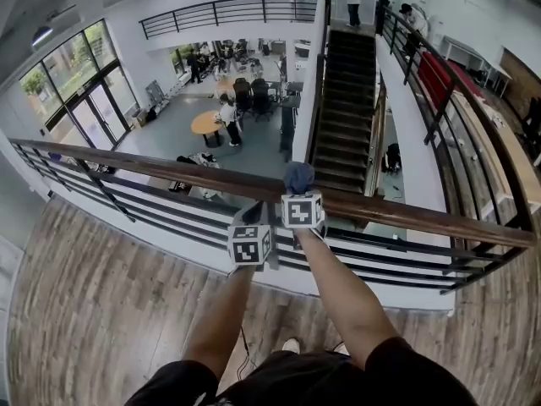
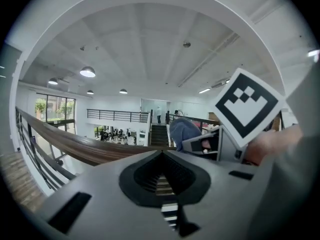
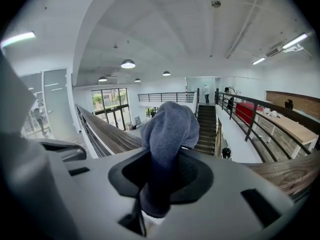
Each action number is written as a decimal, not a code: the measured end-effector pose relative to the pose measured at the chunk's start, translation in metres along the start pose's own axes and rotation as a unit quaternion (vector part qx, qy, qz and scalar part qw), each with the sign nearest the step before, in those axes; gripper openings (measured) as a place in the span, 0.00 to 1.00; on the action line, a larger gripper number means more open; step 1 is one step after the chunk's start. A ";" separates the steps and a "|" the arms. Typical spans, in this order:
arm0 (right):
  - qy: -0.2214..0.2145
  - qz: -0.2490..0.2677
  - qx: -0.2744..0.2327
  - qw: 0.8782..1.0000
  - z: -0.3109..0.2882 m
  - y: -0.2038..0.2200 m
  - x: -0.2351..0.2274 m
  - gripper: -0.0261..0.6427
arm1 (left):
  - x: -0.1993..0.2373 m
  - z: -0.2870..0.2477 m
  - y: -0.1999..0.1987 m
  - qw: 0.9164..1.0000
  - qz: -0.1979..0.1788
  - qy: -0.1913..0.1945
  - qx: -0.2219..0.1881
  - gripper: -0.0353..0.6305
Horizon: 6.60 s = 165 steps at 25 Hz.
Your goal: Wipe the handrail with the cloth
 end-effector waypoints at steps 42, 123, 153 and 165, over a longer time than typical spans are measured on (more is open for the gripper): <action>0.067 0.026 0.052 0.996 0.114 0.136 -0.226 0.18 | -0.201 -0.020 0.057 0.996 -0.039 0.066 0.035 0.06; 0.338 -0.049 0.031 0.939 0.466 0.458 -0.837 0.18 | -0.904 -0.146 0.188 0.889 -0.066 0.439 0.112 0.06; -0.090 0.081 -0.072 0.990 0.059 0.232 -0.115 0.18 | -0.163 -0.055 0.183 0.999 0.037 0.014 0.031 0.06; -0.125 0.032 -0.015 0.991 -0.108 0.179 0.045 0.18 | 0.035 -0.061 0.185 0.998 0.021 -0.046 0.038 0.06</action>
Point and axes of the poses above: the fingertips, and each gripper's own axes: z backward along the fingers, x to its left, y out of its underside, the point moved 4 cm from there along z, backward along the fingers, and after that the axes turned 15 degrees about z, right-handed, at the moved point
